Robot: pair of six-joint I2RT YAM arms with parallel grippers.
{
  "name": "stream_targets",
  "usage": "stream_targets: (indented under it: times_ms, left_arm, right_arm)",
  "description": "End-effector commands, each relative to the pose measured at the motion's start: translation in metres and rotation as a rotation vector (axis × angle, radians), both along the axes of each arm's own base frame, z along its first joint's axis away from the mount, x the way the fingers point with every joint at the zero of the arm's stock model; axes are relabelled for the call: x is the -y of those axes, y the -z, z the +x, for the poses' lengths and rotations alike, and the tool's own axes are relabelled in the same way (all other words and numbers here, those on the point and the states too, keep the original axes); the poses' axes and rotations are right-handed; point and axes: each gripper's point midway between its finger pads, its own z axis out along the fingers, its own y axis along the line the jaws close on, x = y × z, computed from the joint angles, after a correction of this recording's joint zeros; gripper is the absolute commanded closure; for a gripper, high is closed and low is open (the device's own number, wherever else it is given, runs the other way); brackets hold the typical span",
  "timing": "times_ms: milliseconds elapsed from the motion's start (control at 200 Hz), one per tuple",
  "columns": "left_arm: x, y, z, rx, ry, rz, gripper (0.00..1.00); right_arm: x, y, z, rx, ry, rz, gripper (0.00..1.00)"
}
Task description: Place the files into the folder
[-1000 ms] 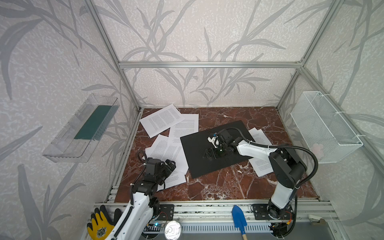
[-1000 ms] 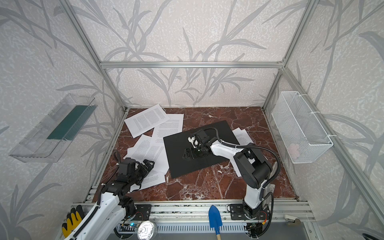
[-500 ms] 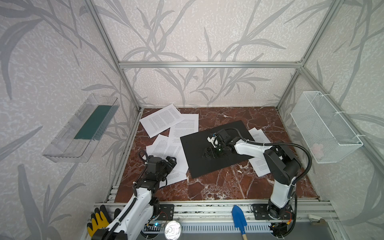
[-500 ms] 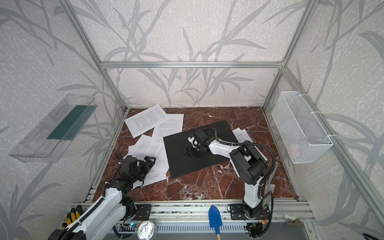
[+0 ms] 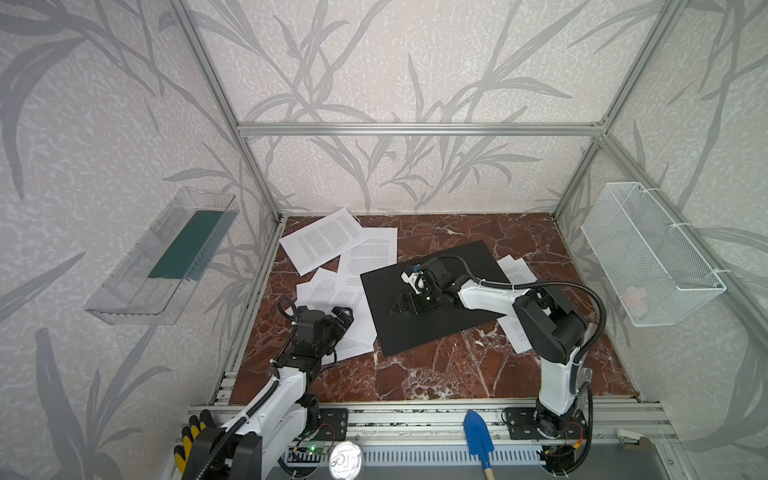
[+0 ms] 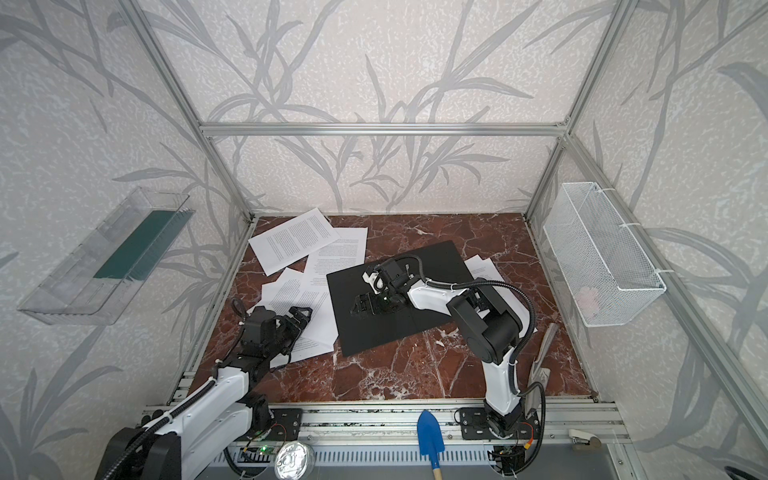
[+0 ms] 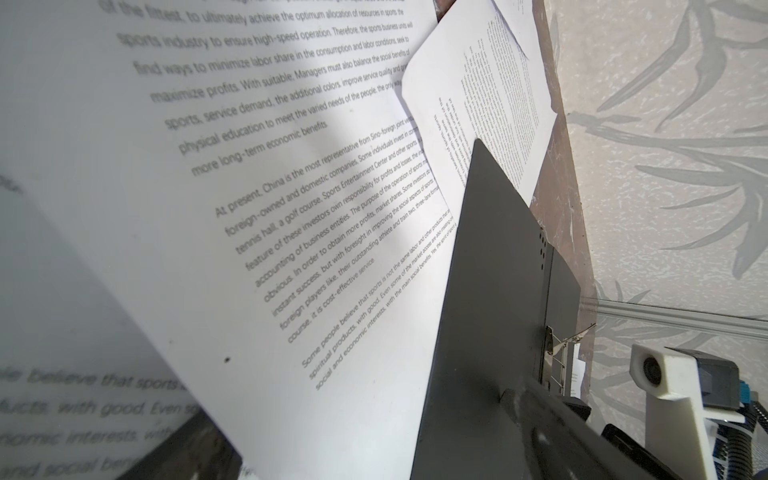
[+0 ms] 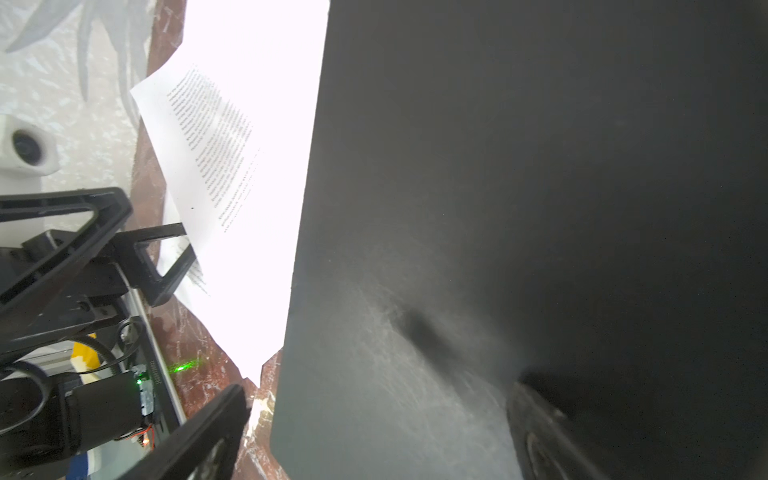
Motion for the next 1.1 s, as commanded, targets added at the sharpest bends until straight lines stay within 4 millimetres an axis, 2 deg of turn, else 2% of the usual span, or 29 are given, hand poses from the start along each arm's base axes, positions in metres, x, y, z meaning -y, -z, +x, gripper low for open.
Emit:
stream_targets:
  times_ms: [0, 65, 340, 500, 665, 745, 875, 970, 1000, 1015, 1095]
  left_arm:
    - [-0.006, 0.005, 0.0, 0.003, -0.039, -0.002, 0.04]
    - [-0.006, 0.003, 0.002, 0.013, -0.046, -0.002, 0.07]
    - [-0.01, -0.003, 0.007, 0.038, -0.078, -0.016, 0.36]
    - [-0.012, 0.0, 0.008, 0.014, -0.098, -0.012, 0.61]
    - [-0.016, -0.002, 0.008, 0.007, -0.115, -0.001, 0.83]
    - [-0.016, -0.013, 0.01, 0.031, -0.102, 0.016, 0.9]
    - [-0.016, -0.043, 0.01, 0.09, -0.055, 0.074, 1.0]
    - [-0.017, -0.068, 0.007, 0.146, -0.032, 0.112, 1.0]
    - [-0.017, -0.077, 0.005, 0.164, -0.027, 0.119, 1.0]
    - [-0.017, -0.081, 0.005, 0.171, -0.024, 0.124, 1.0]
    - [-0.016, -0.105, 0.001, 0.207, 0.005, 0.151, 1.0]
  right_arm:
    - [0.009, 0.044, -0.03, -0.161, -0.01, -0.083, 0.02]
    - [0.009, 0.044, -0.03, -0.161, -0.009, -0.081, 0.03]
    - [0.008, 0.031, -0.03, -0.132, -0.029, -0.062, 0.03]
    - [0.012, 0.014, -0.029, -0.079, -0.039, -0.06, 0.01]
    - [0.033, -0.006, -0.021, 0.026, -0.01, -0.121, 0.01]
    - [0.044, -0.012, -0.016, 0.062, 0.019, -0.143, 0.01]
    - [0.06, -0.02, -0.007, 0.075, 0.071, -0.138, 0.01]
    - [0.074, -0.028, 0.001, 0.102, 0.124, -0.149, 0.01]
    - [0.082, -0.025, 0.003, 0.105, 0.144, -0.175, 0.01]
    - [0.085, -0.034, 0.005, 0.129, 0.158, -0.171, 0.01]
    - [0.106, -0.043, 0.012, 0.173, 0.223, -0.203, 0.01]
